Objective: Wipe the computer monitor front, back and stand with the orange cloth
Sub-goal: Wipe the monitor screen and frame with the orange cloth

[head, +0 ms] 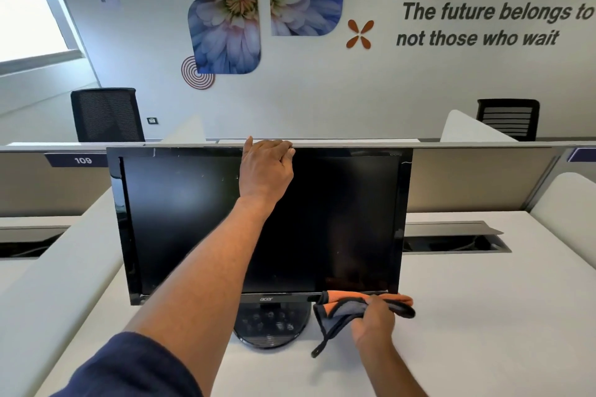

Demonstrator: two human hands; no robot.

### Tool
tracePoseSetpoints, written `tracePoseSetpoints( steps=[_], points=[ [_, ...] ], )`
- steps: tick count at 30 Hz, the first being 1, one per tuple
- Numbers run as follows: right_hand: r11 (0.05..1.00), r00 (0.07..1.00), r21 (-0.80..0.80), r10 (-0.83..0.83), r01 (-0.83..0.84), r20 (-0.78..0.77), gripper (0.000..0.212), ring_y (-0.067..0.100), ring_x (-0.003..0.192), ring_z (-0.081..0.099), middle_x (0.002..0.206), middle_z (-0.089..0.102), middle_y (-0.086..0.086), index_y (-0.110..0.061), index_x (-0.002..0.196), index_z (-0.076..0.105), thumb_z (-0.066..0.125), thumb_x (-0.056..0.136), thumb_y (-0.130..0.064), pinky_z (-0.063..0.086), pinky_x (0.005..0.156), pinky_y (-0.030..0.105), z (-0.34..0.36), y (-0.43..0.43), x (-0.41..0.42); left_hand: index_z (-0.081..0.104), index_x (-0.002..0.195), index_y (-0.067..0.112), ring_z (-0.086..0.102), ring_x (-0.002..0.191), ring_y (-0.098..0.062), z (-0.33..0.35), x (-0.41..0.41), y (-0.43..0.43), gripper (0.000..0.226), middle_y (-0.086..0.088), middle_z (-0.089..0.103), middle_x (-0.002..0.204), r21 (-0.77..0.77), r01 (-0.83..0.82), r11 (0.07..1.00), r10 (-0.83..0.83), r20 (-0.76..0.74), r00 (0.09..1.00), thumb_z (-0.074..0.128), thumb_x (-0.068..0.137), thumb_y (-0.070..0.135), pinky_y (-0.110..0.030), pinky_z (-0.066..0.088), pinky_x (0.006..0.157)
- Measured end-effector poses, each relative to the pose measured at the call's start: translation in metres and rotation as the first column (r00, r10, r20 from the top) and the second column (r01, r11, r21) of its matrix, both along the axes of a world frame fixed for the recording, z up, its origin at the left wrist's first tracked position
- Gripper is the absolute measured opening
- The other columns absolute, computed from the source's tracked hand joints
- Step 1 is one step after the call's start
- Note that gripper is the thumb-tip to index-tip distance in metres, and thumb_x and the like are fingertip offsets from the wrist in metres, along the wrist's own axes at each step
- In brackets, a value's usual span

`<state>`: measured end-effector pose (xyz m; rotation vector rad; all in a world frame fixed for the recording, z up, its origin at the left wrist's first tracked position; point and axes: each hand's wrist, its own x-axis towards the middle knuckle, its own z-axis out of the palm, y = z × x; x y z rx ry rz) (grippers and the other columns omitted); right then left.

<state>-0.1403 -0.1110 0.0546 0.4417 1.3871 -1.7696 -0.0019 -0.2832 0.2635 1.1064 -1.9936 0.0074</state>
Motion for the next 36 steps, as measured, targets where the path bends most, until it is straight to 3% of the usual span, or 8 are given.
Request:
tracePoseSetpoints(
  steps=[4,8,15,19,24,28,32,36],
  points=[
    [0.992,0.995,-0.075,0.097,-0.097,-0.008,0.036,0.034,0.085,0.056,0.108,0.054,0.022,0.012,0.131,0.04,0.038,0.096,0.004,0.046,0.067,0.038,-0.011,-0.015,0.043,0.071,0.111,0.019,0.057,0.116,-0.015,-0.002,-0.004,-0.001,0.029,0.004,0.07,0.116,-0.011,0.002,1.0,-0.002,-0.024,1.0,0.048,0.098,0.03,-0.04,0.013,0.12],
    [0.982,0.988,-0.124,0.148,-0.143,0.033,0.033,0.036,0.089,0.057,0.109,0.055,0.023,0.008,0.122,0.047,0.04,0.09,0.01,0.048,0.067,0.037,-0.008,-0.024,0.064,0.071,0.112,0.017,0.057,0.117,-0.016,-0.001,-0.004,0.0,0.029,0.003,0.07,0.116,-0.017,0.0,1.0,-0.001,-0.02,1.0,0.048,0.099,0.03,-0.039,0.012,0.121],
    [0.996,0.995,0.052,0.073,-0.069,-0.075,0.033,0.04,0.106,0.056,0.118,0.055,0.025,0.011,0.129,0.043,0.041,0.098,-0.001,0.045,0.094,0.045,-0.005,-0.011,0.001,0.071,0.115,0.019,0.056,0.118,-0.014,-0.001,0.0,-0.001,0.031,0.004,0.069,0.12,-0.011,0.004,1.0,-0.004,-0.014,1.0,0.047,0.099,0.032,-0.039,0.013,0.121],
    [0.984,0.945,0.175,0.033,0.026,-0.326,0.04,0.04,0.106,0.058,0.125,0.056,0.021,0.003,0.132,0.043,0.042,0.093,0.009,0.046,0.097,0.048,-0.01,-0.002,-0.025,0.07,0.116,0.02,0.055,0.12,-0.014,-0.002,0.0,-0.002,0.032,0.005,0.068,0.121,-0.011,-0.006,1.0,0.005,-0.006,1.0,0.046,0.099,0.034,-0.039,0.013,0.121],
    [0.926,0.729,0.363,0.177,0.104,-0.661,0.035,0.043,0.104,0.059,0.118,0.059,0.019,-0.006,0.131,0.043,0.043,0.096,-0.001,0.048,0.089,0.049,-0.023,0.002,-0.014,0.07,0.116,0.021,0.056,0.119,-0.013,-0.003,-0.001,-0.002,0.033,0.006,0.068,0.121,-0.011,-0.01,1.0,0.011,0.006,1.0,0.045,0.099,0.034,-0.039,0.014,0.121],
    [0.895,0.579,0.417,0.258,0.158,-0.773,0.043,0.044,0.105,0.059,0.124,0.058,0.019,-0.008,0.134,0.042,0.05,0.092,0.001,0.049,0.09,0.052,-0.02,-0.003,-0.018,0.07,0.116,0.021,0.056,0.119,-0.014,-0.003,0.0,-0.003,0.034,0.005,0.068,0.121,-0.012,-0.018,1.0,0.018,0.012,1.0,0.044,0.099,0.035,-0.04,0.014,0.121],
    [0.95,0.391,0.261,0.178,0.171,-0.903,0.029,0.035,0.091,0.063,0.1,0.063,0.013,-0.014,0.117,0.045,0.053,0.091,-0.004,0.05,0.079,0.044,0.011,-0.012,-0.027,0.07,0.116,0.021,0.055,0.12,-0.014,-0.004,-0.003,-0.002,0.033,0.006,0.068,0.121,-0.011,-0.017,1.0,0.017,0.013,1.0,0.045,0.099,0.035,-0.04,0.013,0.121],
    [0.98,0.222,0.127,0.091,0.155,-0.971,0.049,0.037,0.115,0.055,0.126,0.058,0.018,-0.006,0.134,0.041,0.043,0.09,-0.028,0.044,0.098,0.05,0.088,-0.042,-0.046,0.07,0.116,0.021,0.054,0.121,-0.014,-0.003,-0.006,0.0,0.034,0.006,0.068,0.121,0.006,-0.017,1.0,0.017,0.02,1.0,0.044,0.099,0.035,-0.04,0.012,0.121]
  ],
)
